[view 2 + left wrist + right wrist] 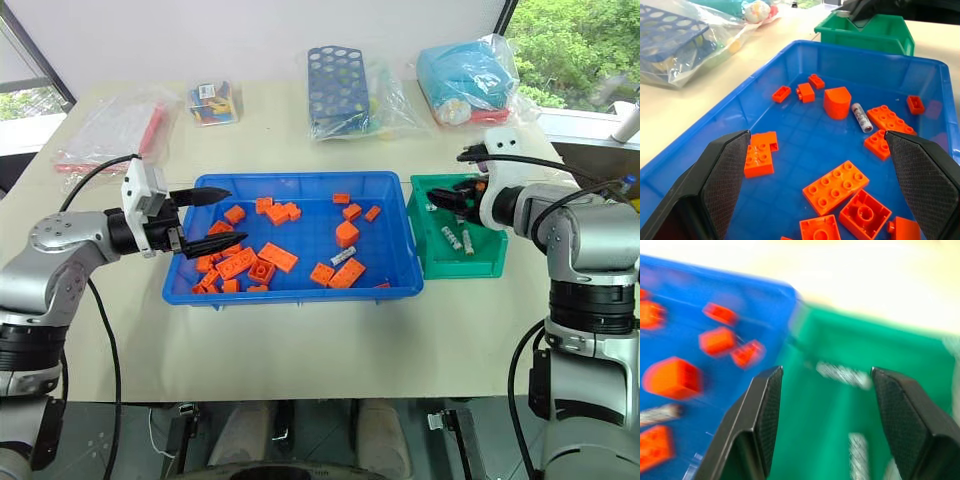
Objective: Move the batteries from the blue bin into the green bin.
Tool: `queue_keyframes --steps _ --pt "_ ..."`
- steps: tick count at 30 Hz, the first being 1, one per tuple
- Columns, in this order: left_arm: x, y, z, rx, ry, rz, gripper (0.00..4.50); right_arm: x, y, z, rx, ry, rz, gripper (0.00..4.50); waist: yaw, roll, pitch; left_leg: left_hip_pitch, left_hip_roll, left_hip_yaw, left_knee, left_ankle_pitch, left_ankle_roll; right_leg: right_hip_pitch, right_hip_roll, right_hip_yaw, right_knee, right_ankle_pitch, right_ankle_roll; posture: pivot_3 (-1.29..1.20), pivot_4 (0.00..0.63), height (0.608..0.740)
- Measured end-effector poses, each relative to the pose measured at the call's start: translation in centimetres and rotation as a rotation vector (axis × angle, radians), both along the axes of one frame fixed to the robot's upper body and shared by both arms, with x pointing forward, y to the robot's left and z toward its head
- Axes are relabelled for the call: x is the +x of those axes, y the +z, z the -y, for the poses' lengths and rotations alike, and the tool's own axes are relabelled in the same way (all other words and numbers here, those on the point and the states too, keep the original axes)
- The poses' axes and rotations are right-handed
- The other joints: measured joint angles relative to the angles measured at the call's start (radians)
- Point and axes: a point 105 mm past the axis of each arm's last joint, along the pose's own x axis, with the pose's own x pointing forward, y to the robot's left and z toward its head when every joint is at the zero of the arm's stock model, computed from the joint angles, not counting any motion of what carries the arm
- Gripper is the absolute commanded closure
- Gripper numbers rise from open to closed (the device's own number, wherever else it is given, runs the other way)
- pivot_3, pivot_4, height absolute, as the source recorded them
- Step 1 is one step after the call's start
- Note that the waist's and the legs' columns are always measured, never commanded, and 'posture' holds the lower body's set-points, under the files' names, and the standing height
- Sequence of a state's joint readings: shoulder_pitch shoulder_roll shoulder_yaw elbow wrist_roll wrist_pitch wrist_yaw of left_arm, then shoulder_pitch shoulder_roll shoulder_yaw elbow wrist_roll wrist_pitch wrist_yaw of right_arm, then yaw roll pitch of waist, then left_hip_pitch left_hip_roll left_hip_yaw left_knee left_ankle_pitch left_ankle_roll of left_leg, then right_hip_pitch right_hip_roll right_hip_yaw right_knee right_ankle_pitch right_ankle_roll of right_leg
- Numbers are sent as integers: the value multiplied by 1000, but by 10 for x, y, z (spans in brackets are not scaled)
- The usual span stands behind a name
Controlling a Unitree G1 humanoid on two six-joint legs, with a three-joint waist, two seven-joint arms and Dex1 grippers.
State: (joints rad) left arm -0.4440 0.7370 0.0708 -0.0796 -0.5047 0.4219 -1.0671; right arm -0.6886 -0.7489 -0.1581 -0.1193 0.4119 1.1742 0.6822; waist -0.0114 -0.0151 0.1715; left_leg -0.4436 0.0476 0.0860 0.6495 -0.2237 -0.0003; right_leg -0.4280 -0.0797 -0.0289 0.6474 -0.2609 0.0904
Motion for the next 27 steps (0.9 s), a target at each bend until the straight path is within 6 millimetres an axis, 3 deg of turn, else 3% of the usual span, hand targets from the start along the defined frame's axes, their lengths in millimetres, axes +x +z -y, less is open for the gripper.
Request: queue_keyframes --steps 4,9,12,22,27 --pt "-2 -2 1 3 -4 -4 0 -15 -1 -46 -62 262 22 1490 -5 0 0 1 0 -2 0 0 0 0 0 0 0 0 0 0 150 737" --pt "-7 -5 2 9 -6 -6 0 -20 -47 -87 -203 496 -66 1490 -2 0 0 0 0 -1 1 0 0 0 0 0 0 0 0 0 150 737" --pt "-8 -3 1 6 12 2 0 -13 -63 -102 -227 552 -93 1490 -1 0 0 0 0 -1 2 0 0 0 0 0 1 0 0 0 150 737" --pt "-18 -3 -4 -10 76 7 0 -1 -70 -104 -277 588 -81 1490 0 0 0 1 0 0 2 0 0 1 0 -1 1 0 0 0 150 737" --pt "-22 -2 -7 -17 98 5 0 -1 -47 -92 -183 531 -75 1490 1 0 0 0 0 -1 2 0 0 1 0 -1 1 0 0 0 150 737"
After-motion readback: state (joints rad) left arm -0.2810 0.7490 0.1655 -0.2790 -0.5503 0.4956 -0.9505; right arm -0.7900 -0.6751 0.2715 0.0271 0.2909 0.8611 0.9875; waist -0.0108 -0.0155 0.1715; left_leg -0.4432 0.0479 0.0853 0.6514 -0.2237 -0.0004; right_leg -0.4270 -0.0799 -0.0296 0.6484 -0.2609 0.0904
